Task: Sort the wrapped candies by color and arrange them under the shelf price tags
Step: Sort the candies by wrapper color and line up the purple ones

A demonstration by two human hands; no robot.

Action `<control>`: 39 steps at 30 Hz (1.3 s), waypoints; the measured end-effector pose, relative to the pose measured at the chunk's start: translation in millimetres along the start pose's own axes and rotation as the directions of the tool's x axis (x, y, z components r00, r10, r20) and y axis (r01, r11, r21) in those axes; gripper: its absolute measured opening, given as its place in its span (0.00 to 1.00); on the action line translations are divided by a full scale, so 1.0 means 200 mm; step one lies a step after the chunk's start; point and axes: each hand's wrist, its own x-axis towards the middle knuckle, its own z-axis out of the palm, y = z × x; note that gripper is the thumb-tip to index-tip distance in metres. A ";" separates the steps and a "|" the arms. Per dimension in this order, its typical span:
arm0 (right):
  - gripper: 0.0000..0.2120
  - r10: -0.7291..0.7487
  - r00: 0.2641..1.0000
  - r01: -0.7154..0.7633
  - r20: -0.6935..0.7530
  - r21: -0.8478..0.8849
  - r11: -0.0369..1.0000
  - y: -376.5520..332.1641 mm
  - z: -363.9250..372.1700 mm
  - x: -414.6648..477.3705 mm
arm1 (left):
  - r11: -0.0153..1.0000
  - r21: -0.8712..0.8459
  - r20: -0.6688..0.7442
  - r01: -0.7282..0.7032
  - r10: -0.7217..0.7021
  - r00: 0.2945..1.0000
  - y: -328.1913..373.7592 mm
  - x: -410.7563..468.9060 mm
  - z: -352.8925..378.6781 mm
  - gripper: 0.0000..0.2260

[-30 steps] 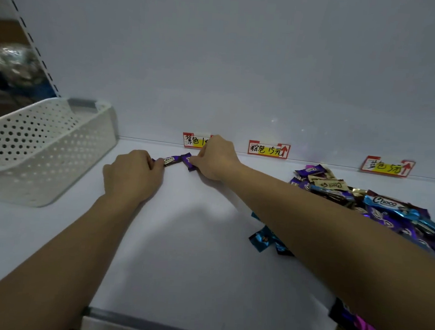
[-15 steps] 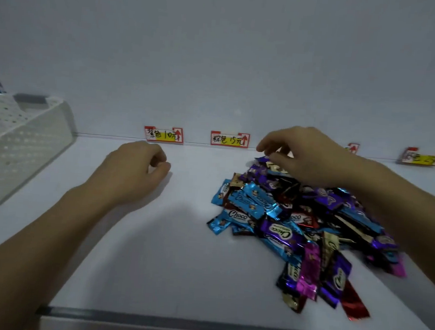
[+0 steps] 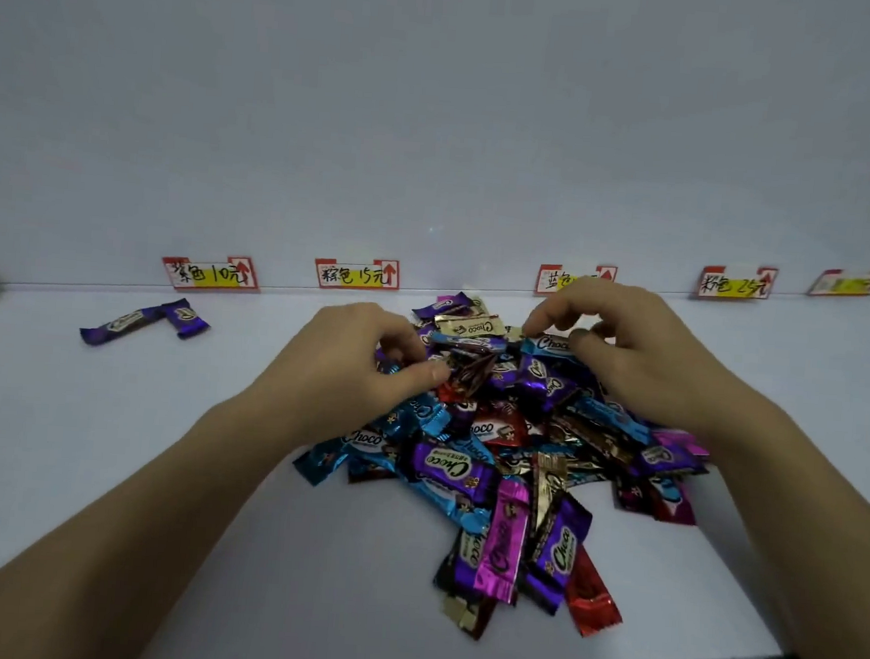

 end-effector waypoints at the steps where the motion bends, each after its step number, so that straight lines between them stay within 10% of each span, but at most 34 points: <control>1: 0.25 0.006 0.997 -0.003 0.074 -0.044 0.999 0.01 -0.01 0.00 | 1.000 -0.005 -0.020 -0.006 0.005 1.000 0.00 -0.01 0.02 0.09; 12: 0.11 -0.014 0.983 0.056 0.181 -0.229 0.972 0.06 -0.04 -0.03 | 0.991 -0.130 -0.092 0.001 -0.013 0.996 -0.01 -0.07 0.07 0.05; 24: 0.06 0.165 0.968 -0.096 -0.189 0.329 0.940 -0.05 0.03 -0.01 | 0.912 -0.396 -0.175 0.105 -0.188 0.967 -0.04 -0.07 -0.07 0.03; 39: 0.06 0.177 0.947 -0.246 0.268 0.254 0.935 -0.55 0.46 0.52 | 0.844 -0.285 -0.276 0.455 -0.527 0.804 -0.62 -0.37 -0.41 0.04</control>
